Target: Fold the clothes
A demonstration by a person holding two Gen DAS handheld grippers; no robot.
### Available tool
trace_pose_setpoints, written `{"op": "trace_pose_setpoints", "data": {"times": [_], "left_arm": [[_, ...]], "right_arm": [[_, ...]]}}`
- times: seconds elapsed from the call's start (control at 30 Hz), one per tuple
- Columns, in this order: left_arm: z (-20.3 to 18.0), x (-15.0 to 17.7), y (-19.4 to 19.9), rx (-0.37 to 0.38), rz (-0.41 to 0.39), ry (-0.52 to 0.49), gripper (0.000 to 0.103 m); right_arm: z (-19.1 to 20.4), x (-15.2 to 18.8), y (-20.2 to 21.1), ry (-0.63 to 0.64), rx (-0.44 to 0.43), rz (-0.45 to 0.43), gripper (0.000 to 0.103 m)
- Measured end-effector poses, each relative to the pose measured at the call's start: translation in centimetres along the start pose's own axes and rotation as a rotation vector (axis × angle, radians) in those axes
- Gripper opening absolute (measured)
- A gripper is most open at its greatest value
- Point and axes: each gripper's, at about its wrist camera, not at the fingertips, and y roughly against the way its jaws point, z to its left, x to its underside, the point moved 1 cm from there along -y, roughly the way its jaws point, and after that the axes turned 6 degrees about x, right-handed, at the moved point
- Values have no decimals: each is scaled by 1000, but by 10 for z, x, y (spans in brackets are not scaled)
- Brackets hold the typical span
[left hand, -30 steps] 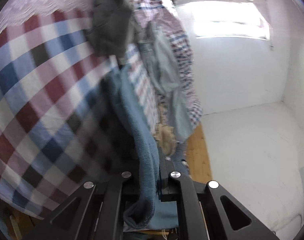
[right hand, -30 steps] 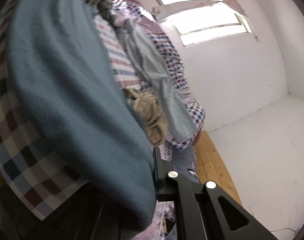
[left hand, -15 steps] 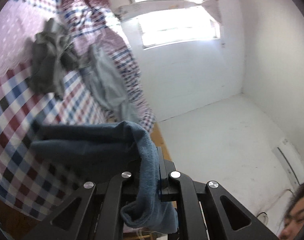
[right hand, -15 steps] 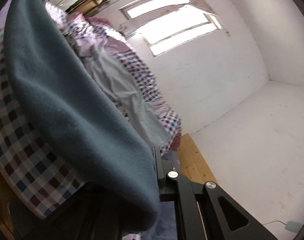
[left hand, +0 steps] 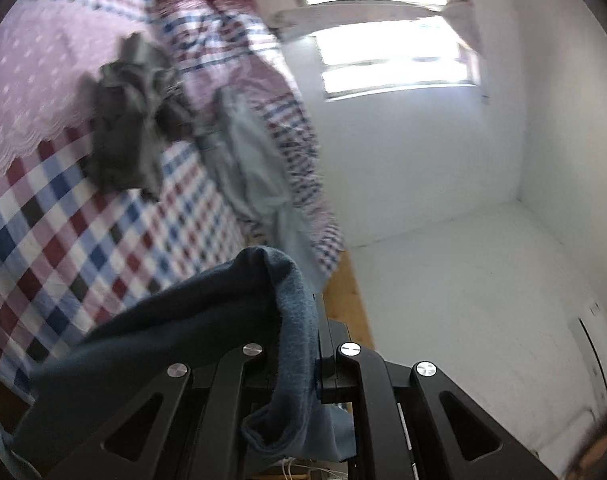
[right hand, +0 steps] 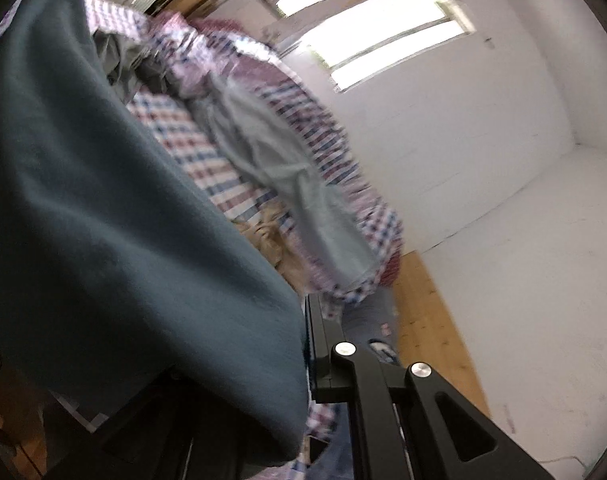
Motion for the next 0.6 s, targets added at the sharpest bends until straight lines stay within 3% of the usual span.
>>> {"op": "trace_pose_setpoints", "data": {"times": [0.3,0.4,0.47,0.6], "left_arm": [[65,-48,-85,-151,37,82,7],[85,-67,-113,-218,46,116,8],[100,-77,-131,-266,53,137,11],[125,-90,-154,-346,54,144,13]], "right_arm": [[31,-8,-112,54,-176,106,8],[40,-12,-149,72,-236,141,25],[46,-14,-174,84,-276,165,45],[52,-18,-228,94,-381,242,63]]}}
